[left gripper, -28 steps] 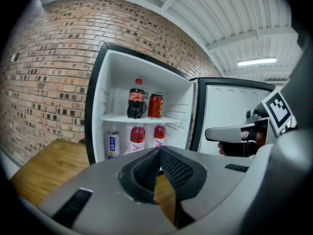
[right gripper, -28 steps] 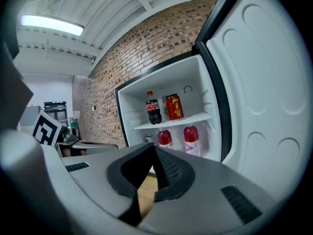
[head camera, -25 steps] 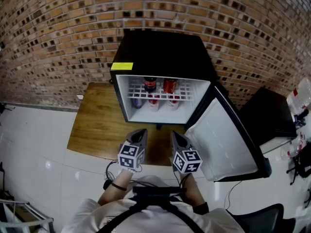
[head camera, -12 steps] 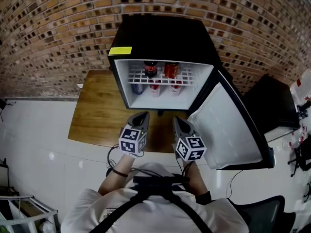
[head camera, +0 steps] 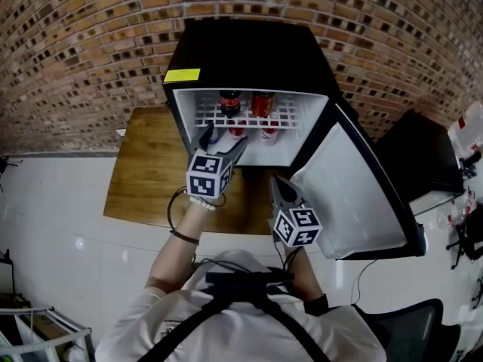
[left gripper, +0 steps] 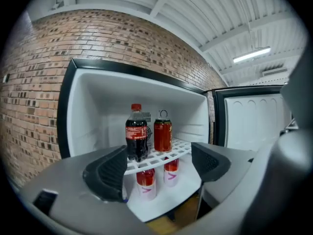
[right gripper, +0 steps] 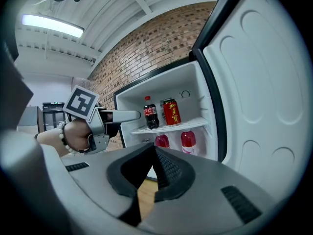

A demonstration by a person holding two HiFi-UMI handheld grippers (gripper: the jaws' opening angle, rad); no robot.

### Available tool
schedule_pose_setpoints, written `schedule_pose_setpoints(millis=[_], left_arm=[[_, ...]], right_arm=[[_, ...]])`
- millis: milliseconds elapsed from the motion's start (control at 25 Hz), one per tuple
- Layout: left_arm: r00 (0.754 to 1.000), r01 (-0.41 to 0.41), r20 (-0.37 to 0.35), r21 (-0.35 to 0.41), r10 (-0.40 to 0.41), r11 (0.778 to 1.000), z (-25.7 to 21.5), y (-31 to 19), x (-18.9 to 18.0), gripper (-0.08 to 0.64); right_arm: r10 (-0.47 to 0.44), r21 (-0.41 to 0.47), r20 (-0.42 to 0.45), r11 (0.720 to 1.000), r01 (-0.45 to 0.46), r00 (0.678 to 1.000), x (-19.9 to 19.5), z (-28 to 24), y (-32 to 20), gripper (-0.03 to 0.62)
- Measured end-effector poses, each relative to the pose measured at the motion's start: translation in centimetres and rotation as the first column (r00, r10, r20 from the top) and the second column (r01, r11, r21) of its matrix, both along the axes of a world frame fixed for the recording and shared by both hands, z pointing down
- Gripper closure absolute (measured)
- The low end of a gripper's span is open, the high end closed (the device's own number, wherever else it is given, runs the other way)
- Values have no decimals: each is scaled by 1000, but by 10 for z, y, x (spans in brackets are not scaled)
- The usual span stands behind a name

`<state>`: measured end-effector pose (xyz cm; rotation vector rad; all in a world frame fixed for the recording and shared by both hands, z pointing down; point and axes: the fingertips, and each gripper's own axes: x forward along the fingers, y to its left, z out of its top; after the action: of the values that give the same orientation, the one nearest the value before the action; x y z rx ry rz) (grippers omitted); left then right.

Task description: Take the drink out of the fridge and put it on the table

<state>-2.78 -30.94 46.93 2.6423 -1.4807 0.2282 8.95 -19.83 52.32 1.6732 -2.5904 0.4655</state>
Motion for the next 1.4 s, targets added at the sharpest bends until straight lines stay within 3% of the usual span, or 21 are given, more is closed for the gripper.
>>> schedule_pose_setpoints(millis=[200, 480, 720, 840, 960, 1040, 1400], left_arm=[[1000, 27, 15, -3, -27, 1000, -14, -41, 5, 94], [996, 78, 55, -37, -76, 996, -14, -108, 6, 87], [995, 80, 63, -68, -76, 994, -7, -135, 8, 101], [996, 75, 56, -72, -71, 995, -6, -140, 9, 127], [995, 67, 74, -63, -62, 996, -6, -140, 10, 229], [995, 63, 78, -59, -58, 996, -7, -140, 10, 249], [997, 48, 59, -75, -44, 996, -10, -135, 10, 255]], right_arm=[[13, 3, 3, 1000, -13, 1000, 6, -1, -2, 578], [38, 0, 7, 999, -38, 999, 16, 0, -3, 578], [72, -4, 9, 997, -72, 997, 29, 0, -4, 578], [77, -4, 9, 997, -77, 997, 32, 1, -6, 578], [76, -4, 8, 997, -76, 997, 31, 1, -8, 578], [74, -2, 5, 997, -74, 997, 30, -1, -10, 578], [68, 7, -3, 998, -68, 998, 31, -6, -10, 577]])
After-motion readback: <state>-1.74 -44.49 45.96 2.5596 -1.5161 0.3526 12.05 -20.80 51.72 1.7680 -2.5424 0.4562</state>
